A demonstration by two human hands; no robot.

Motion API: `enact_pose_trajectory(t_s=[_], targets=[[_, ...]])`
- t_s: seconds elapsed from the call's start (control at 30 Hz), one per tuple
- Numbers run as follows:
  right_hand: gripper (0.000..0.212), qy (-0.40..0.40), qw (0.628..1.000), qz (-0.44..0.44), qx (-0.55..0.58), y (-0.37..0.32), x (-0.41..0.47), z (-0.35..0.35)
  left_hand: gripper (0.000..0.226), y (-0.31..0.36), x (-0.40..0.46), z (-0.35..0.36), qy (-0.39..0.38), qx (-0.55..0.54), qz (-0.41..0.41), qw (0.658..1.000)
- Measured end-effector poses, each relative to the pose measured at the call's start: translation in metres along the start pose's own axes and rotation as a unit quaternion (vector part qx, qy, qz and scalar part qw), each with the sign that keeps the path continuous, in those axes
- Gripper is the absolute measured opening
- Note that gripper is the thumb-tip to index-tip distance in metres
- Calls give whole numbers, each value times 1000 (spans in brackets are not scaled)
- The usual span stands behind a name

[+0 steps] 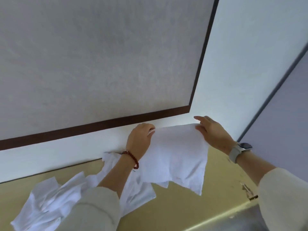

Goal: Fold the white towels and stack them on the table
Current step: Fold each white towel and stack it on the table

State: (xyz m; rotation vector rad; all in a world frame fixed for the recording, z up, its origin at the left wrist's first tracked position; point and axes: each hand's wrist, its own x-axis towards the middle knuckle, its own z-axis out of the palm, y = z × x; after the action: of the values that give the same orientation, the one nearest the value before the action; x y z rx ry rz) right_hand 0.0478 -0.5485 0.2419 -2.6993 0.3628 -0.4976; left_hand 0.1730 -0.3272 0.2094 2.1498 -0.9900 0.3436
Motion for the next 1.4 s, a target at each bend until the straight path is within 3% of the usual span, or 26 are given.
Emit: enact_pose_trajectory(t_s=[0.23,0.4,0.5,0.6,0.7,0.77,0.83,0.97,1.17,1.4], targets=[[18,101,993,-49,-35,113,18,-37,9,56,35,79,93,106,16,990],[32,67,994,-75,-43,176,-25,-16,15,67,-15,133,83,110,-42,990],[25,-17,995,-75,-56,210,-75,15,19,73,-65,168,27,87,-92,992],[14,-109,991,-61,-44,241,-129,49,18,76,-124,201,-82,62,-131,986],[9,-200,978,-25,-45,263,-178,73,39,82,-176,222,-230,22,-199,952],[9,-257,964,21,-60,271,-200,81,29,85,-197,230,-307,26,-231,923],[12,-285,955,46,-69,273,-209,82,22,89,-204,234,-322,13,-249,913],[15,-248,959,138,4,268,-205,78,22,93,-187,231,-295,-46,-349,889],[13,-144,956,212,141,262,-158,75,8,84,-144,228,-158,-157,-454,863],[8,-133,929,255,233,277,-93,110,19,57,-103,258,-50,-117,-518,846]])
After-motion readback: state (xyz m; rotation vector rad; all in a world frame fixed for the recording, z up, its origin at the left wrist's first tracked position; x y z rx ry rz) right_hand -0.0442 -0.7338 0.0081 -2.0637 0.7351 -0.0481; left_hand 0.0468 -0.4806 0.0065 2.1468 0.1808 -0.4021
